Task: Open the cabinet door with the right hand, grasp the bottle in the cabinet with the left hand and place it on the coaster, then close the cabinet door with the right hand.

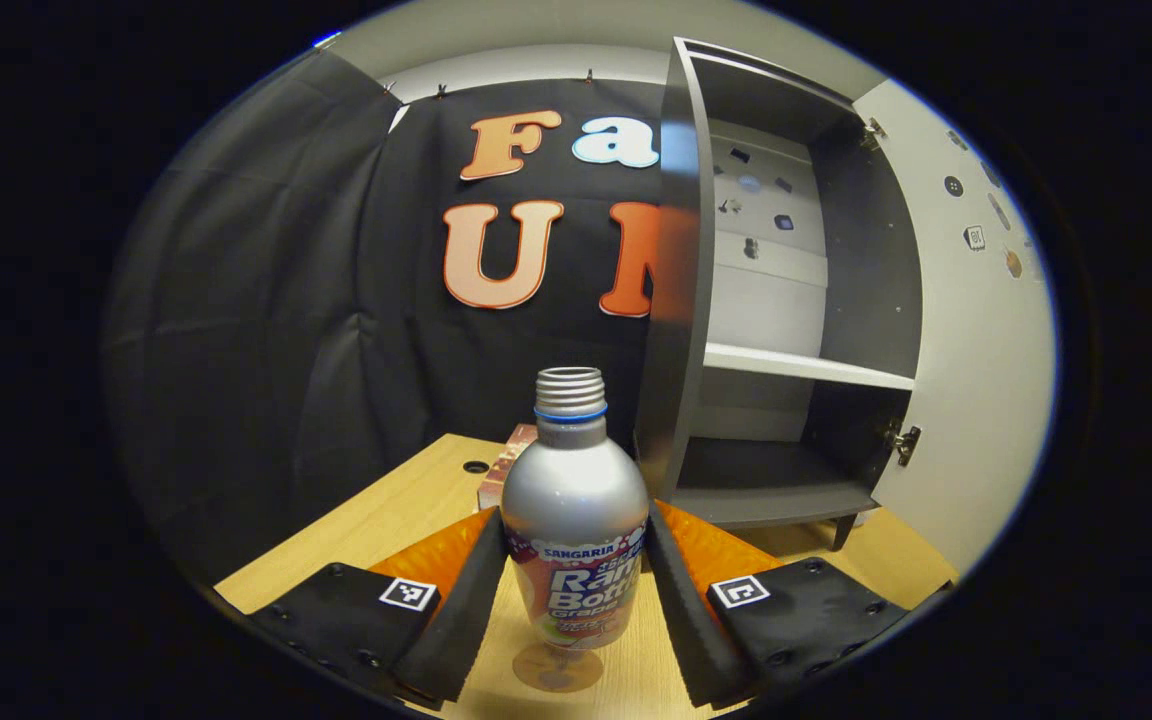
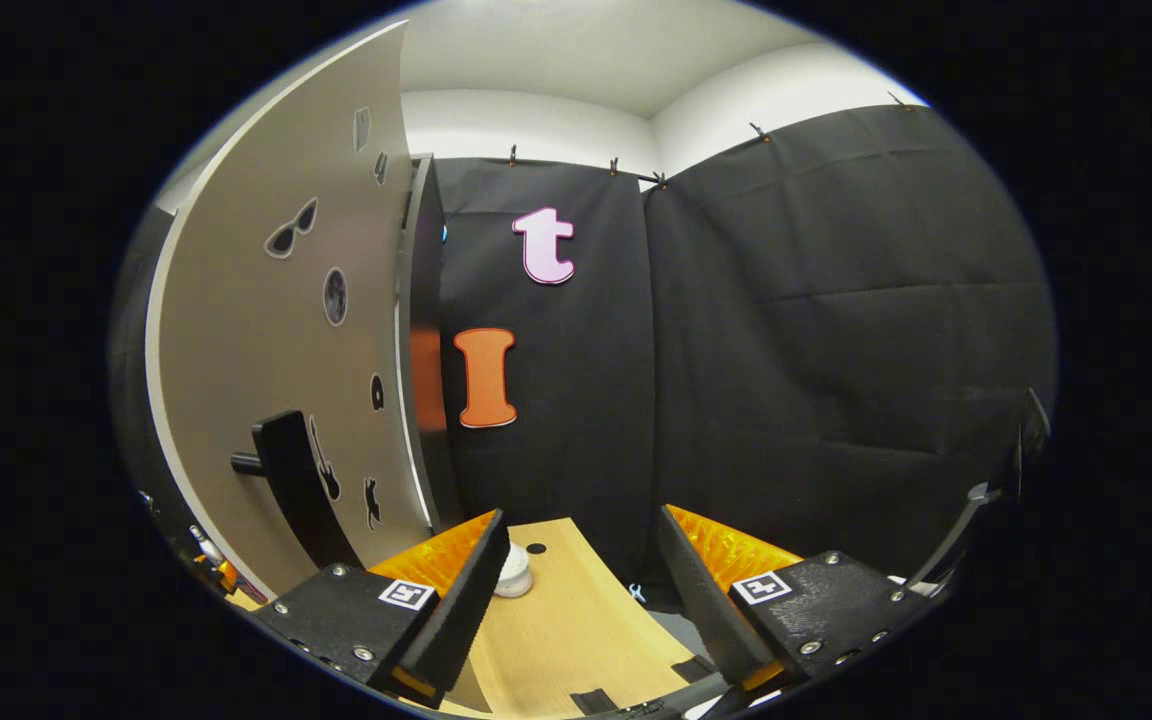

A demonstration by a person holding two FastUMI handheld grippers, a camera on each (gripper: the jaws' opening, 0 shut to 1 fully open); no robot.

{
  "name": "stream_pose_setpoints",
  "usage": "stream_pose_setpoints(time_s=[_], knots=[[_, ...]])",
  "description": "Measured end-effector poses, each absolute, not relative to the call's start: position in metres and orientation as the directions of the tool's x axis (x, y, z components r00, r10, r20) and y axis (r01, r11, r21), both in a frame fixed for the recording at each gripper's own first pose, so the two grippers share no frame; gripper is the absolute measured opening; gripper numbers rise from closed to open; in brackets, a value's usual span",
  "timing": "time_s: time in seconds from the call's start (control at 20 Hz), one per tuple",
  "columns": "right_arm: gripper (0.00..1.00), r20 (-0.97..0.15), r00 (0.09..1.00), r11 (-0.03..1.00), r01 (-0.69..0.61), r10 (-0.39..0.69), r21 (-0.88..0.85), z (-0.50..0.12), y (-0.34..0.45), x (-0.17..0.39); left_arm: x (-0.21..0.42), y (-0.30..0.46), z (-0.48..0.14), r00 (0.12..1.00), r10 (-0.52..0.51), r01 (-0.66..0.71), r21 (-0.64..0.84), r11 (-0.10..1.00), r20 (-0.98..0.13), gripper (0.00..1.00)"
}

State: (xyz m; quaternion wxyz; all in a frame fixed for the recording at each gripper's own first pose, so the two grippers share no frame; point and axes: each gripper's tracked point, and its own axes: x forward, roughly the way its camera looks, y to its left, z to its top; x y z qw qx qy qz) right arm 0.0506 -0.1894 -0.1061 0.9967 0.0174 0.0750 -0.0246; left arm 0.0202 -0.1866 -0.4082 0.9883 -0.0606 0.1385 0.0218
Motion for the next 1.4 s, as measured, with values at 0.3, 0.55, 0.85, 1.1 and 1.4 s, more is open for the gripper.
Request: stream_pose_setpoints(time_s=[0.3, 0.55, 0.85, 1.1, 1.4], knots=[[0.98, -0.159, 0.986, 0.998, 0.059, -0.058, 0.004, -0.105, -0.187, 0.049, 0.020, -0.184, -0.473, 0.931, 0.033, -0.079, -0.114, 0.990, -0.363, 0.85], [0.87, -0.167, 0.982, 0.996, 0.088, -0.090, -0.019, -0.108, -0.193, 0.040, 0.021, -0.180, -0.508, 0.912, 0.033, -0.096, -0.135, 0.986, -0.410, 0.85], [0.98, -0.178, 0.978, 0.994, 0.104, -0.108, -0.036, -0.110, -0.196, 0.034, 0.020, -0.183, -0.523, 0.910, 0.024, -0.077, -0.112, 0.991, -0.414, 0.86], [0.98, -0.185, 0.978, 0.995, 0.093, -0.097, -0.029, -0.116, -0.193, 0.034, 0.017, -0.191, -0.521, 0.902, 0.017, -0.056, -0.077, 0.995, -0.431, 0.85], [0.98, -0.215, 0.974, 0.997, 0.074, -0.076, -0.015, -0.128, -0.194, 0.035, 0.020, -0.193, -0.521, 0.893, 0.030, -0.048, -0.029, 0.998, -0.449, 0.86]])
